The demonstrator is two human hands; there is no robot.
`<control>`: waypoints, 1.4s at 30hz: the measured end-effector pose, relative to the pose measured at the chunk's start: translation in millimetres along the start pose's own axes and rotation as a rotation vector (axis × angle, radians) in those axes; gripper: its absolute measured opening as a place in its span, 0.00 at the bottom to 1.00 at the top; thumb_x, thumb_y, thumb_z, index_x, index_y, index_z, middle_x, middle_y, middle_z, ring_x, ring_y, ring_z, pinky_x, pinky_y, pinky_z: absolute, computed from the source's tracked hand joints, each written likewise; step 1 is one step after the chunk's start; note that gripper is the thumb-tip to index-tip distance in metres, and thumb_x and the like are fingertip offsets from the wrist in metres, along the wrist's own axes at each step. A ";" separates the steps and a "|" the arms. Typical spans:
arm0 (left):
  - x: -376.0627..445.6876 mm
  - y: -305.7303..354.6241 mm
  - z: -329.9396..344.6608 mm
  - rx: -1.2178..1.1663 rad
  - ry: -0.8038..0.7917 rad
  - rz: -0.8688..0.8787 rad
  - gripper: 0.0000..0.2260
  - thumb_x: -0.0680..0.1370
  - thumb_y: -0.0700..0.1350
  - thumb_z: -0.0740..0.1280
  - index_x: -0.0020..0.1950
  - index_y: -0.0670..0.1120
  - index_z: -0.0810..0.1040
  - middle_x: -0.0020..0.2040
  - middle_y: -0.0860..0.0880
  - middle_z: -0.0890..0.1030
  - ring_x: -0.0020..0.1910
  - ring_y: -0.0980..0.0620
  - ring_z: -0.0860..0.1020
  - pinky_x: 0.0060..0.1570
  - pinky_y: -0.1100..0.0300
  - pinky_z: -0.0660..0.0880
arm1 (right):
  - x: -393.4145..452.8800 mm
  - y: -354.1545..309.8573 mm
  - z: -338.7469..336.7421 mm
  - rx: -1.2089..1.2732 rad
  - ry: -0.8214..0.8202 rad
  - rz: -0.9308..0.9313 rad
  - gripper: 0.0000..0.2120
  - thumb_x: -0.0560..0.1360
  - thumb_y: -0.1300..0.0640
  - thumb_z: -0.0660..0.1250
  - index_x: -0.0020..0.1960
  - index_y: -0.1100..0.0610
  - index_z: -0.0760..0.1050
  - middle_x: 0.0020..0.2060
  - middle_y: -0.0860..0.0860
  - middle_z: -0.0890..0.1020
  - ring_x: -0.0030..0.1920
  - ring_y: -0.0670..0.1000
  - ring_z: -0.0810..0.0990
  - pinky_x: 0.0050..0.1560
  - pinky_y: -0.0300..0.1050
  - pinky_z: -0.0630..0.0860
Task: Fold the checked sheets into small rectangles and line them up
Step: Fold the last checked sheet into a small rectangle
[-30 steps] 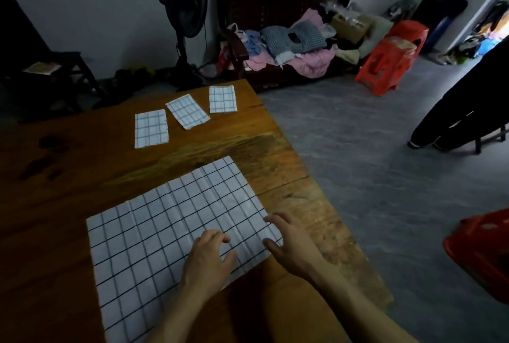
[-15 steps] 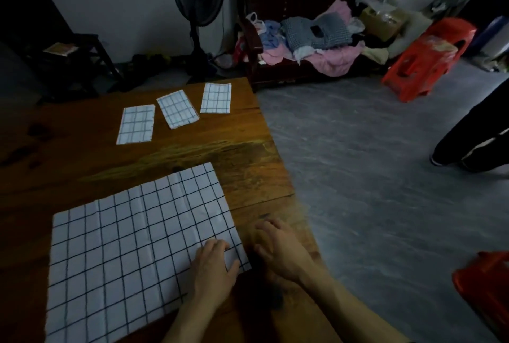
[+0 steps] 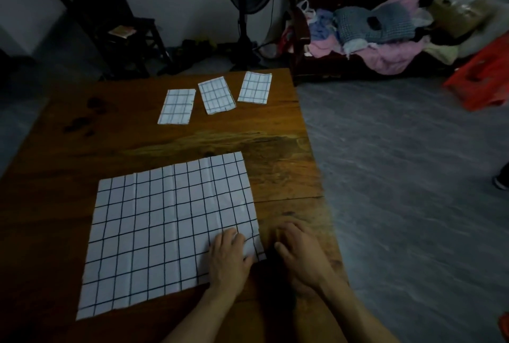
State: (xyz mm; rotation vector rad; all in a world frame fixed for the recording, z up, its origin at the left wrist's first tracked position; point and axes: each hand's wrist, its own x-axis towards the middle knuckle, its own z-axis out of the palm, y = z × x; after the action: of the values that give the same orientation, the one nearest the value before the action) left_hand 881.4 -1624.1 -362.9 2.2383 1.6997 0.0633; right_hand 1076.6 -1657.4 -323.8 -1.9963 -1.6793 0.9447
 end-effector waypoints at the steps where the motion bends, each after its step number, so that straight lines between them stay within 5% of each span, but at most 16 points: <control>1: 1.6 -0.9 0.6 -0.008 0.020 -0.001 0.14 0.74 0.57 0.69 0.57 0.55 0.75 0.61 0.55 0.72 0.62 0.52 0.69 0.60 0.57 0.69 | 0.6 2.0 -3.0 -0.001 0.005 -0.001 0.20 0.77 0.47 0.65 0.68 0.43 0.68 0.68 0.43 0.68 0.67 0.44 0.68 0.68 0.45 0.69; 8: 6.7 -5.5 -14.4 -0.164 0.016 -0.004 0.03 0.78 0.49 0.66 0.45 0.54 0.73 0.49 0.59 0.71 0.51 0.58 0.70 0.52 0.62 0.72 | 0.5 5.0 -10.1 -0.021 -0.032 -0.044 0.21 0.78 0.49 0.64 0.70 0.44 0.66 0.70 0.44 0.67 0.69 0.45 0.66 0.69 0.44 0.68; 13: -11.0 -20.4 -39.7 -0.276 -0.031 0.066 0.03 0.78 0.47 0.66 0.45 0.54 0.74 0.54 0.60 0.74 0.56 0.62 0.69 0.55 0.70 0.66 | 6.8 -10.8 -5.1 -0.055 -0.048 -0.125 0.28 0.78 0.54 0.66 0.74 0.43 0.59 0.73 0.44 0.63 0.72 0.47 0.63 0.71 0.46 0.66; 18: -47.3 -40.1 -79.6 -0.390 -0.105 0.079 0.04 0.79 0.49 0.66 0.45 0.57 0.73 0.53 0.61 0.76 0.56 0.64 0.73 0.57 0.62 0.73 | 21.7 -33.0 14.5 -0.226 -0.090 -0.295 0.37 0.72 0.51 0.73 0.75 0.40 0.57 0.76 0.47 0.57 0.76 0.50 0.56 0.74 0.53 0.63; 24: -89.5 -78.5 -114.6 -0.445 -0.200 0.067 0.04 0.79 0.52 0.65 0.45 0.60 0.72 0.57 0.63 0.76 0.61 0.66 0.72 0.62 0.56 0.73 | 15.8 -67.2 28.4 -0.297 -0.025 -0.507 0.21 0.72 0.51 0.73 0.63 0.46 0.76 0.68 0.48 0.72 0.71 0.51 0.67 0.71 0.52 0.66; 32: -135.0 -125.0 -154.8 -0.531 -0.156 0.076 0.04 0.77 0.58 0.65 0.48 0.60 0.74 0.58 0.64 0.75 0.62 0.67 0.71 0.63 0.53 0.73 | -14.5 -120.9 60.6 -0.303 -0.047 -0.554 0.08 0.77 0.47 0.60 0.50 0.45 0.78 0.50 0.42 0.77 0.53 0.41 0.73 0.57 0.41 0.71; 38: -185.5 -168.5 -167.2 -0.259 -0.146 0.130 0.43 0.61 0.72 0.71 0.71 0.62 0.61 0.65 0.67 0.60 0.65 0.65 0.58 0.65 0.64 0.57 | -51.9 -166.8 96.2 -0.303 -0.010 -0.486 0.04 0.78 0.51 0.64 0.50 0.47 0.78 0.47 0.42 0.77 0.45 0.39 0.74 0.46 0.36 0.75; 40: -198.9 -186.4 -156.5 -0.211 -0.024 0.177 0.38 0.65 0.70 0.69 0.71 0.60 0.62 0.66 0.65 0.61 0.66 0.65 0.57 0.67 0.64 0.56 | -69.0 -182.4 107.6 -0.310 0.031 -0.446 0.04 0.78 0.52 0.64 0.48 0.48 0.78 0.46 0.42 0.77 0.44 0.40 0.75 0.46 0.39 0.77; 42: -211.0 -203.4 -143.0 -0.289 0.152 0.217 0.24 0.71 0.62 0.66 0.65 0.57 0.70 0.65 0.60 0.69 0.66 0.62 0.64 0.67 0.59 0.66 | -88.1 -194.8 119.7 -0.324 0.060 -0.400 0.05 0.78 0.52 0.63 0.48 0.49 0.77 0.45 0.42 0.77 0.44 0.41 0.75 0.46 0.40 0.78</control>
State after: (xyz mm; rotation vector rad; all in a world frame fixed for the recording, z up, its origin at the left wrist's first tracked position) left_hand 598.6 -1742.4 -251.7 2.2307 1.4040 0.5082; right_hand 847.8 -1715.3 -258.2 -1.7421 -2.1971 0.4926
